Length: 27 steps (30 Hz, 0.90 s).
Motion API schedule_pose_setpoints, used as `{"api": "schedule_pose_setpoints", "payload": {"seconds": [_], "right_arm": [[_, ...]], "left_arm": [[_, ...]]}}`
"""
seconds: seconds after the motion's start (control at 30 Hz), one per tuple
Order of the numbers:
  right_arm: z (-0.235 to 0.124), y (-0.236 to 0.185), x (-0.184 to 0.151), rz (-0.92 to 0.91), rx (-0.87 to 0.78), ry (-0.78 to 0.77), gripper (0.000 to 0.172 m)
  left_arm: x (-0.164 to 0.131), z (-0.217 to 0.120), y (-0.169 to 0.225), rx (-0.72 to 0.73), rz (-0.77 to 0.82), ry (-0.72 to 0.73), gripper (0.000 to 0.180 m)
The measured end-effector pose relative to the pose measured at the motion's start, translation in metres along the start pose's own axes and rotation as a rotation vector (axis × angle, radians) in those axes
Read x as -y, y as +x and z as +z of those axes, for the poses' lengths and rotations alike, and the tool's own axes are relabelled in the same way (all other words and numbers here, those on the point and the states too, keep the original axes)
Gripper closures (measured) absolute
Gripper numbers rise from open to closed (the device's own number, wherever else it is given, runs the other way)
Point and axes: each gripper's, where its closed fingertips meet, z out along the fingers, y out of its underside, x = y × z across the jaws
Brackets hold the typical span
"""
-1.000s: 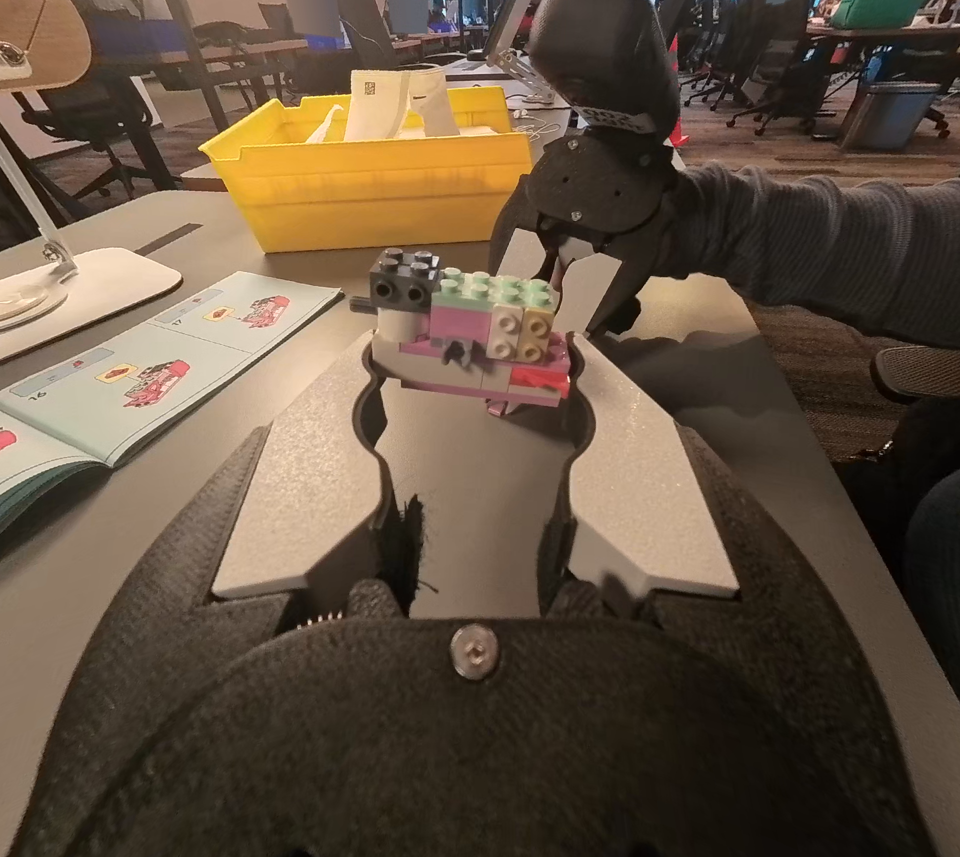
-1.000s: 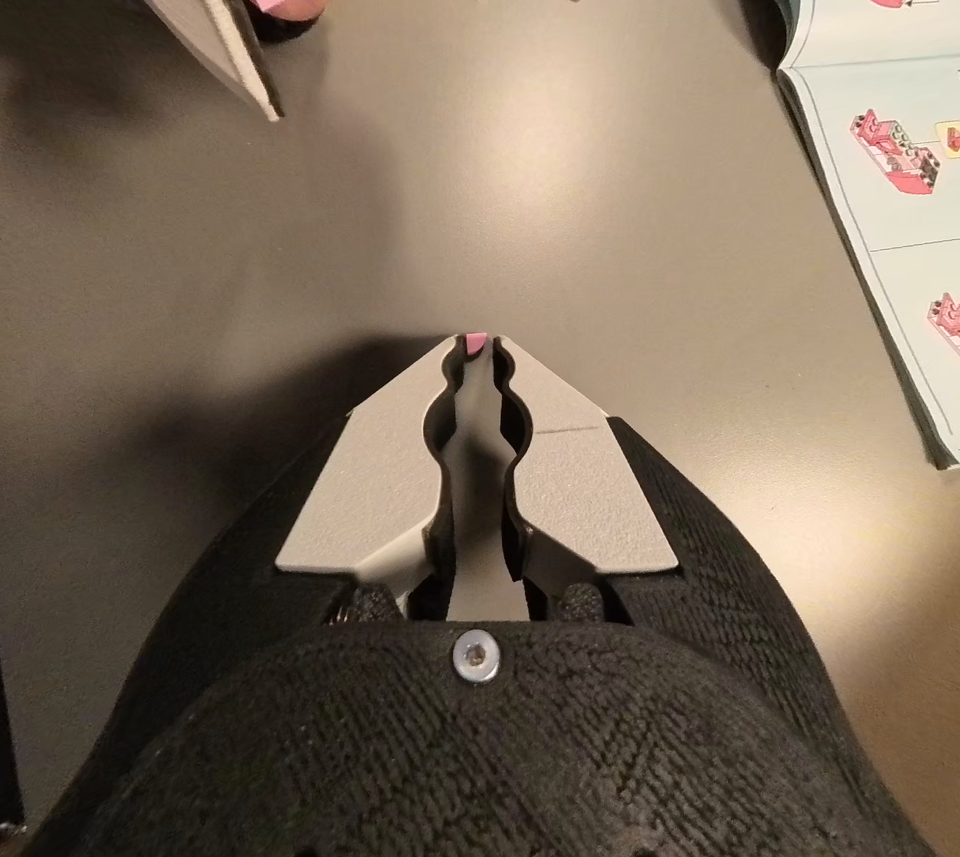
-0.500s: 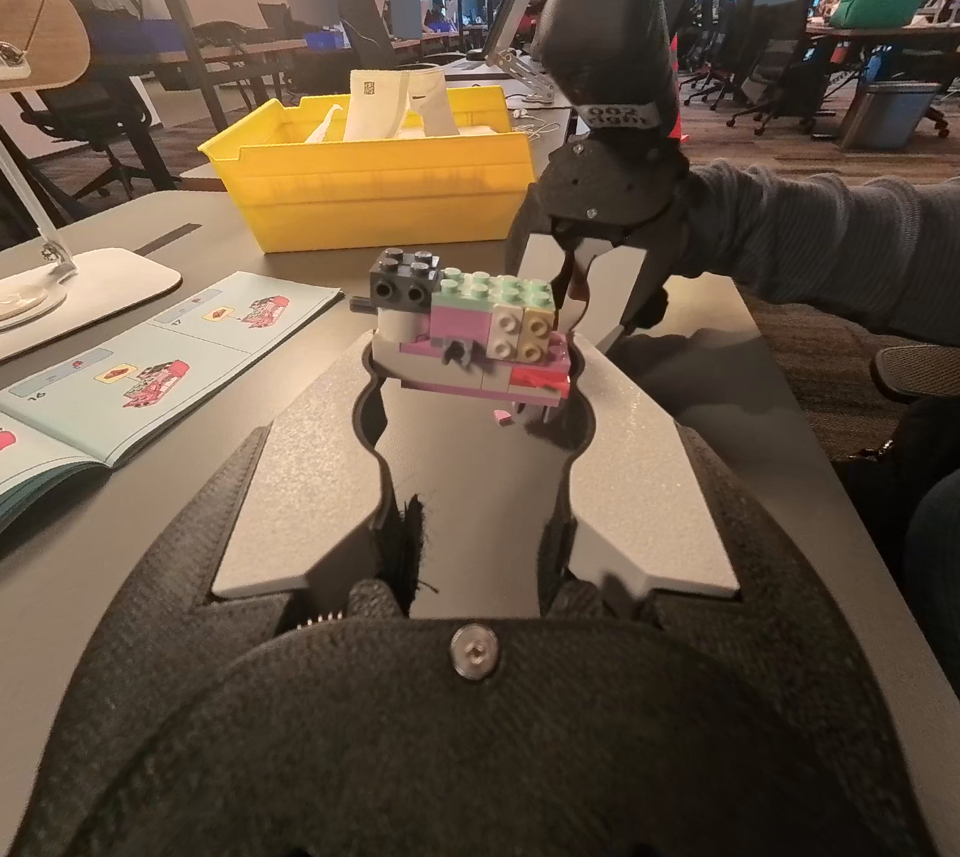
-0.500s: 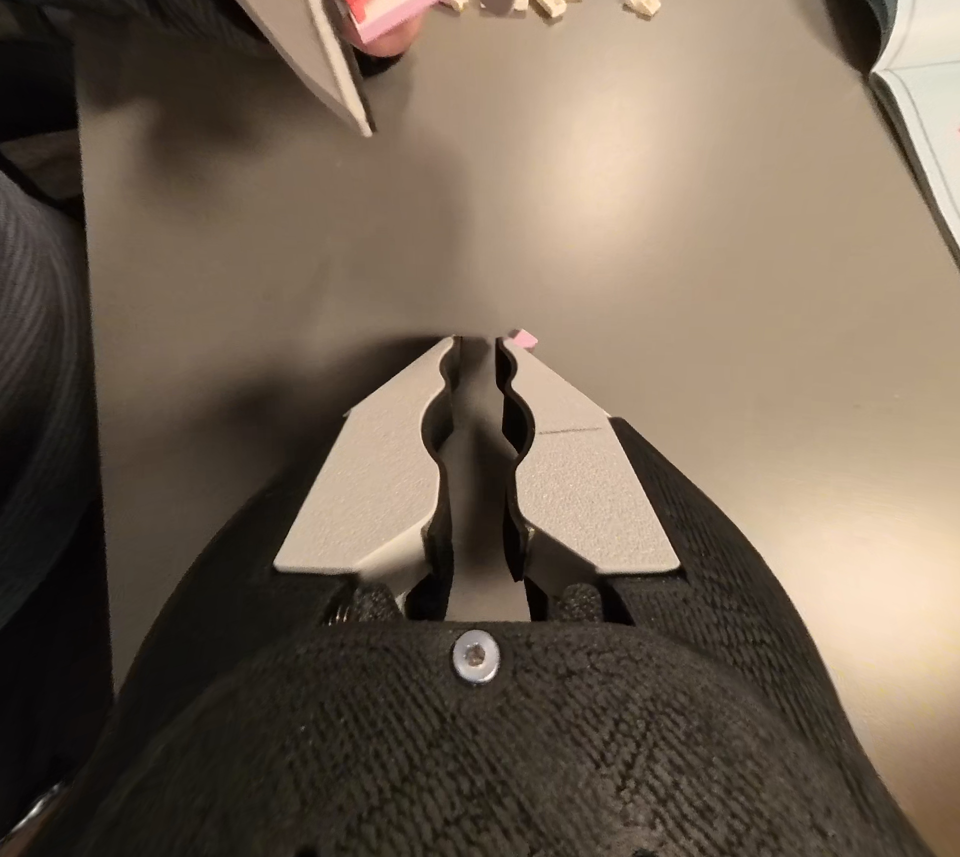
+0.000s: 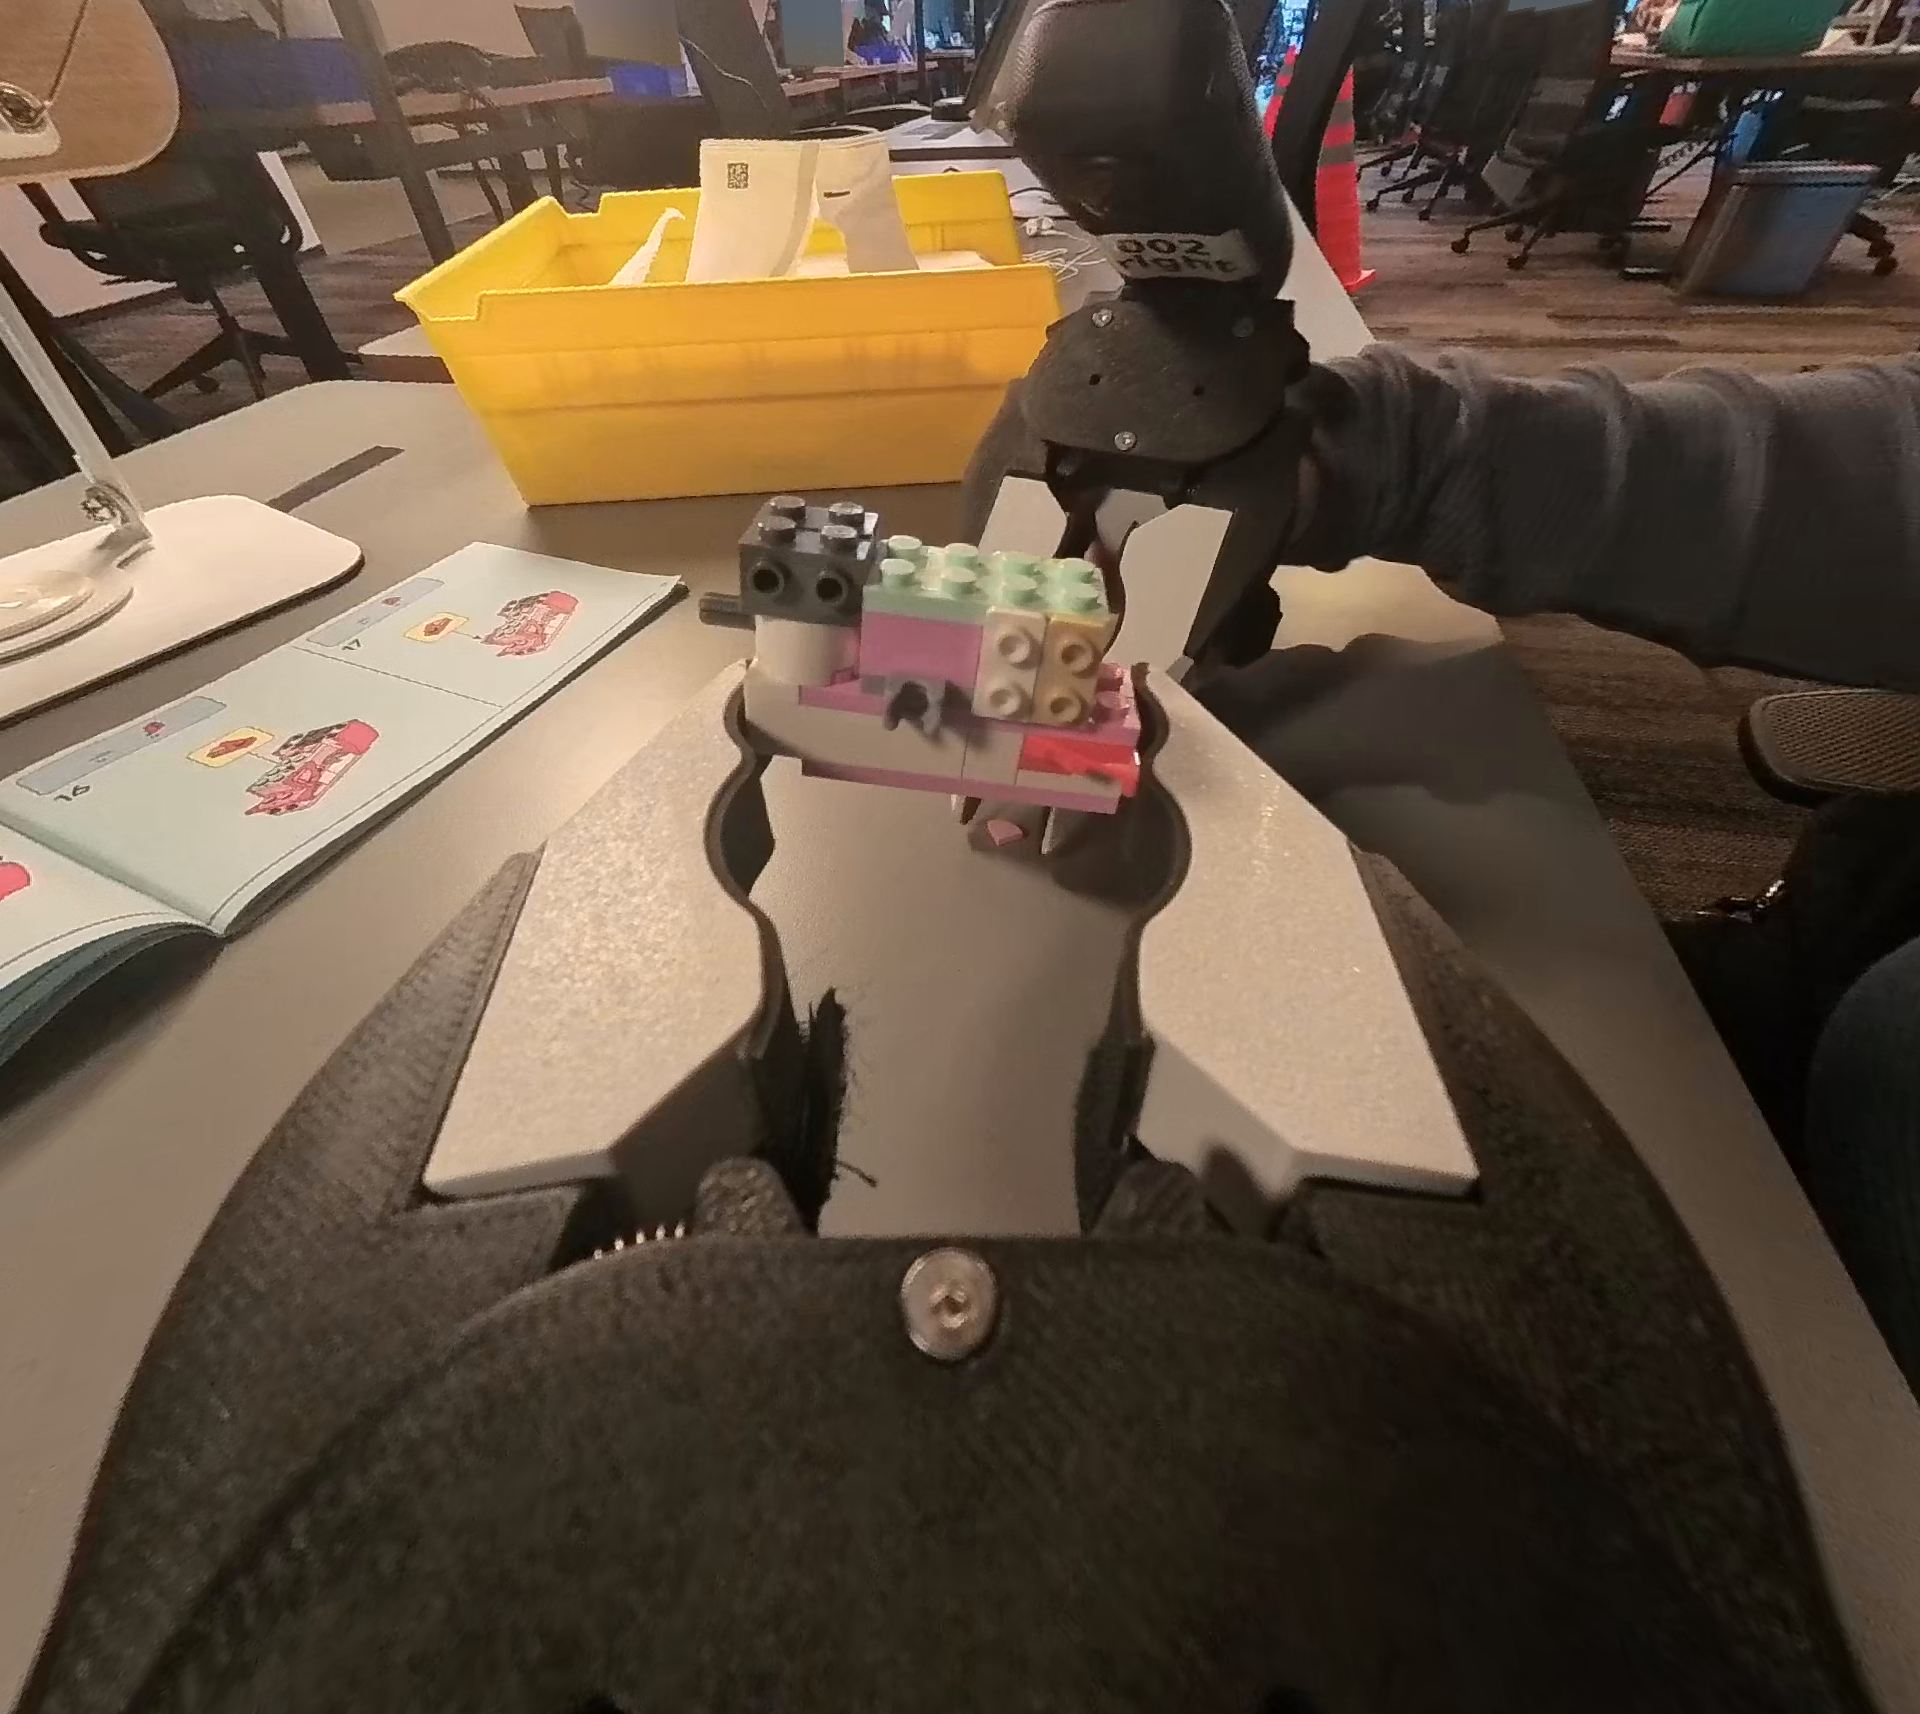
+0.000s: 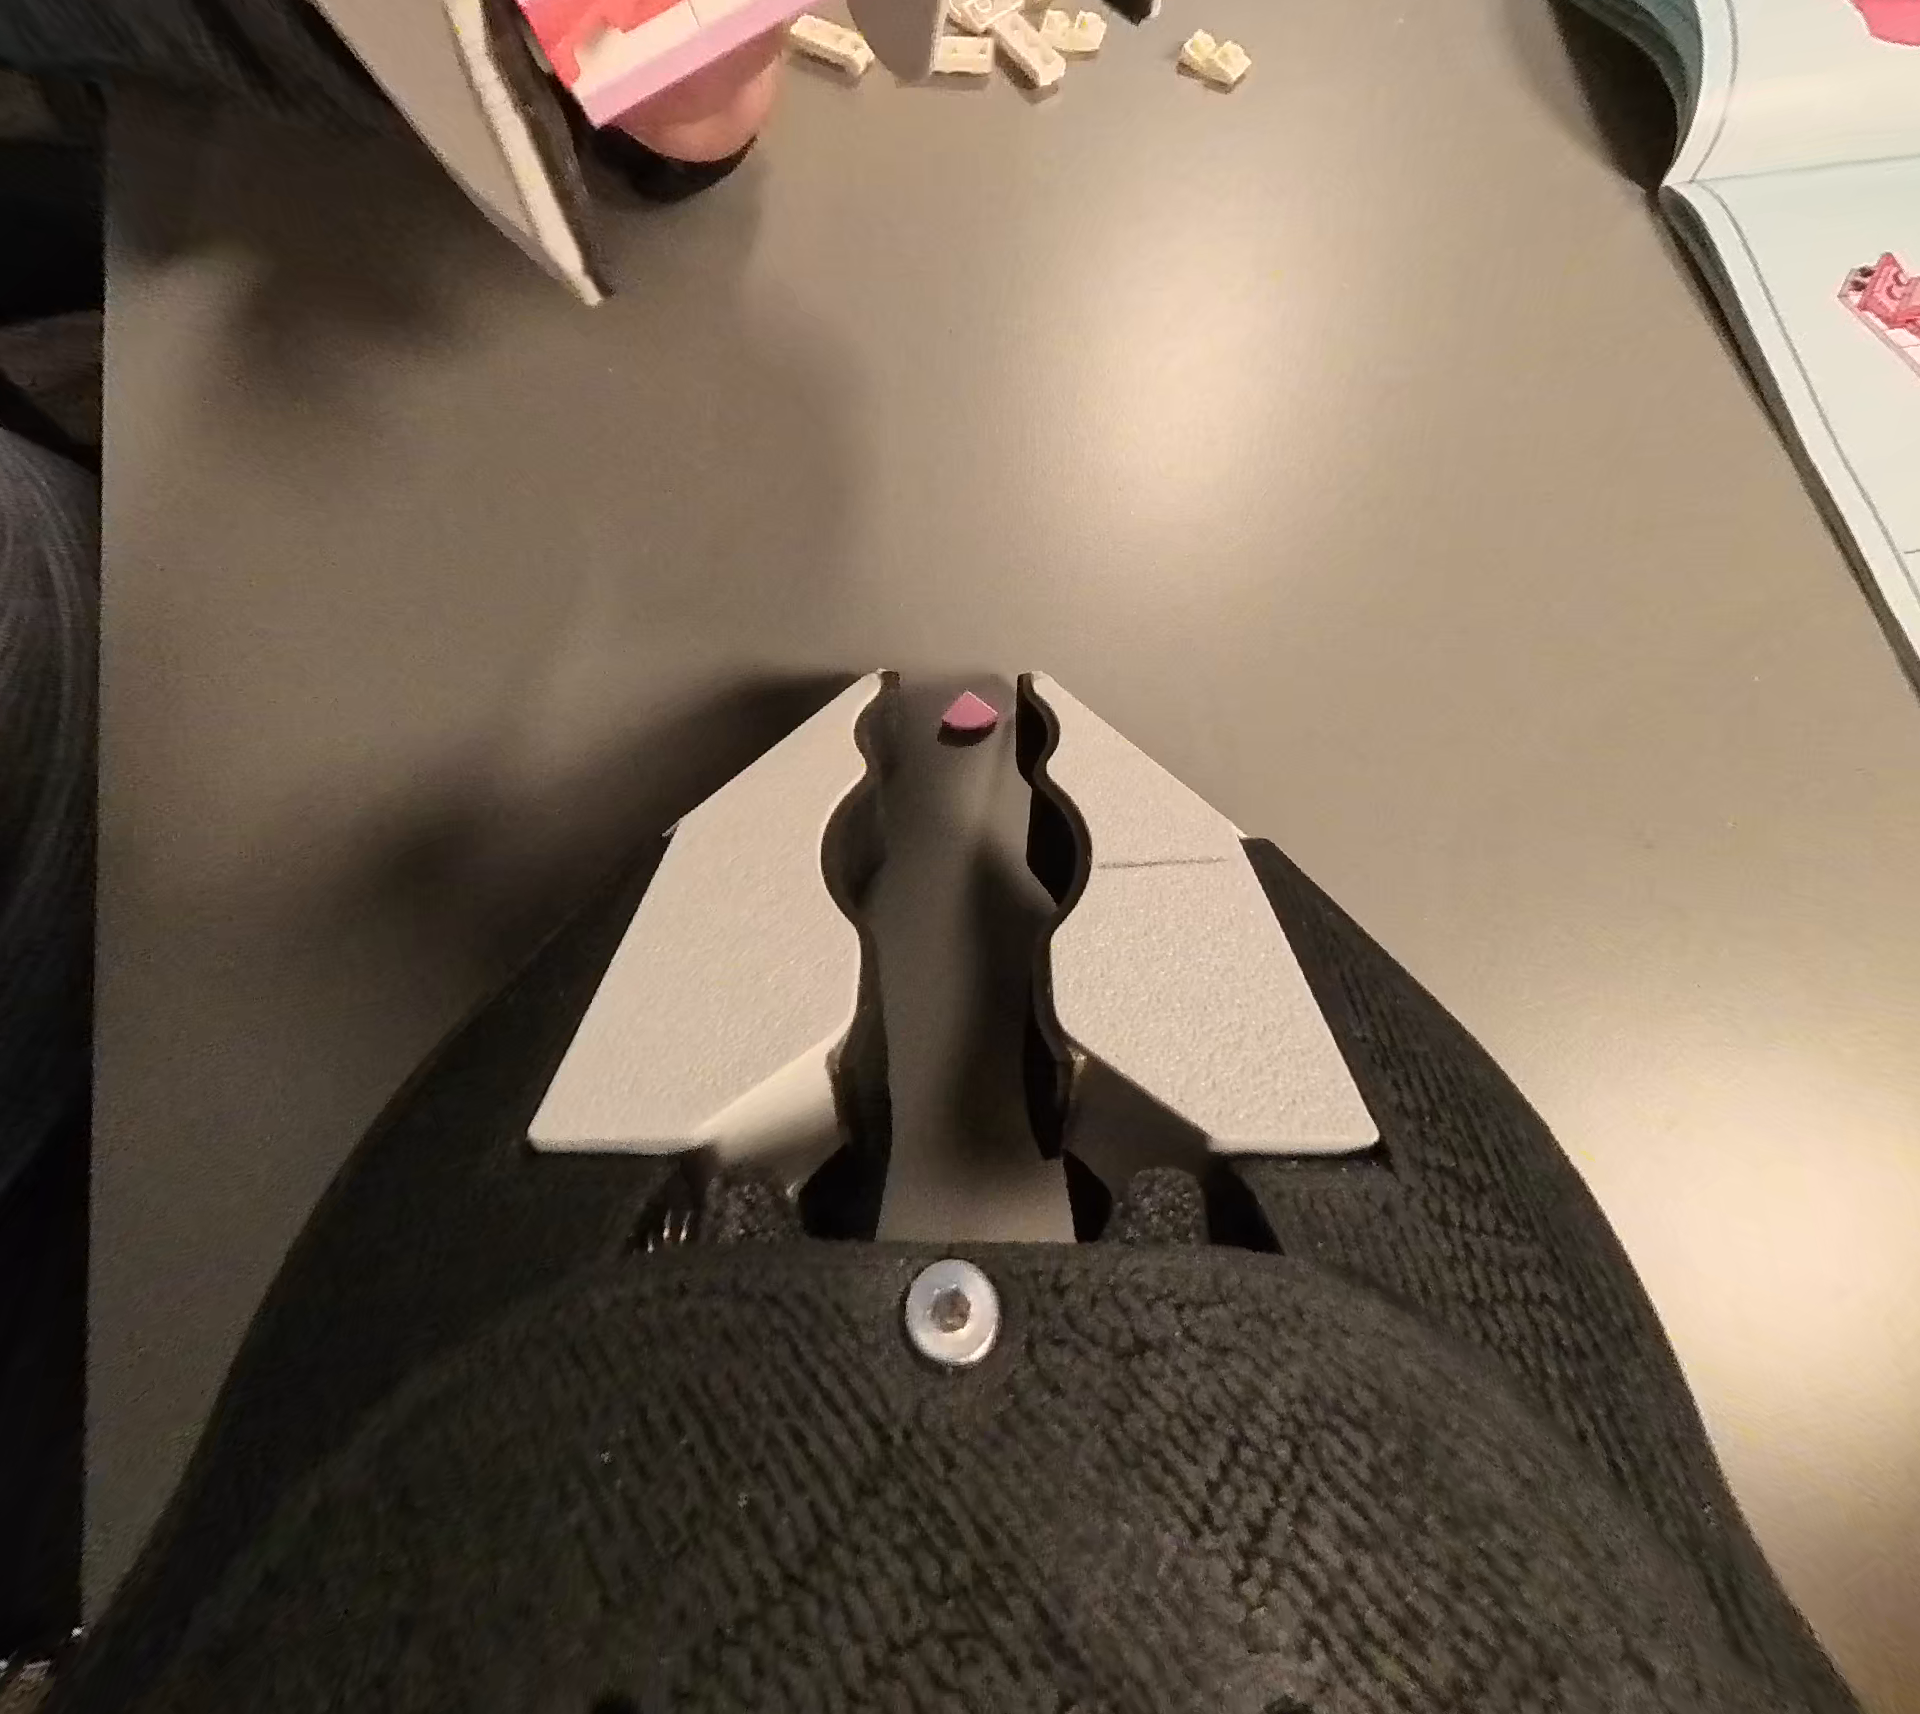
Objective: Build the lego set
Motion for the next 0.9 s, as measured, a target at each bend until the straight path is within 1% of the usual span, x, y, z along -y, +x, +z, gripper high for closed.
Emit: {"api": "schedule_pose_setpoints", "payload": {"seconds": [0.63, 0.77, 0.9], "right_arm": [[-0.011, -0.010, -0.012, 0.009, 0.018, -0.014, 0.153], [-0.013, -0.003, -0.006, -0.020, -0.033, 0.021, 0.150], [-0.008, -0.002, -0.004, -0.031, -0.017, 0.009, 0.149]], "left_arm": [[0.000, 0.000, 0.000, -0.001, -0.008, 0.003, 0.113], [0.000, 0.000, 0.000, -0.001, -0.007, 0.002, 0.113], [0.000, 0.000, 0.000, -0.001, -0.008, 0.002, 0.113]]}}
